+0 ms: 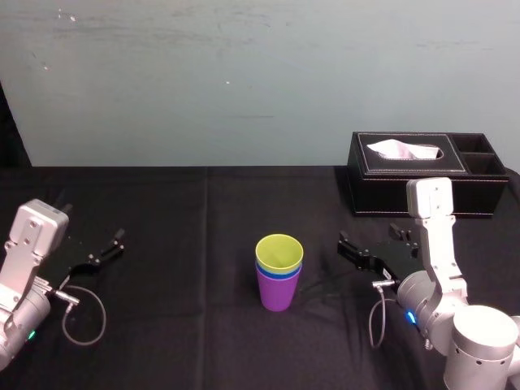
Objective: Stack the three plastic cups sequentially using one hand.
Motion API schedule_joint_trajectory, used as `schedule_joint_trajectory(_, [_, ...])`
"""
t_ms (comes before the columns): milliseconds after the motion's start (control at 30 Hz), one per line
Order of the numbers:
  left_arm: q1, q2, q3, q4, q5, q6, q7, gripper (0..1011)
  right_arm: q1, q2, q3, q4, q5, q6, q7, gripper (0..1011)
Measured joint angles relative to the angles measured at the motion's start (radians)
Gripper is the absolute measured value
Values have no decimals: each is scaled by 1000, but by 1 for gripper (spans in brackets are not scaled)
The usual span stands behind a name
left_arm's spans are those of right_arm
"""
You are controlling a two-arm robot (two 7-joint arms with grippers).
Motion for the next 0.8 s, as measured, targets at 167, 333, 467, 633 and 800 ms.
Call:
schedule_joint_trajectory(167, [0, 0, 0, 0, 0, 0, 0, 1000, 0, 0, 0, 0, 0, 0, 0, 1000])
schedule_joint_trajectory(333, [0, 0, 0, 0, 0, 0, 0, 1000, 0, 0, 0, 0, 0, 0, 0, 1000])
schedule_joint_trajectory(467, [0, 0, 0, 0, 0, 0, 0, 1000, 0, 0, 0, 0, 0, 0, 0, 1000])
schedule_joint_trajectory(633, [0, 0, 0, 0, 0, 0, 0, 1000, 0, 0, 0, 0, 0, 0, 0, 1000])
schedule_joint_trajectory(800, [0, 0, 0, 0, 0, 0, 0, 1000, 0, 0, 0, 0, 0, 0, 0, 1000])
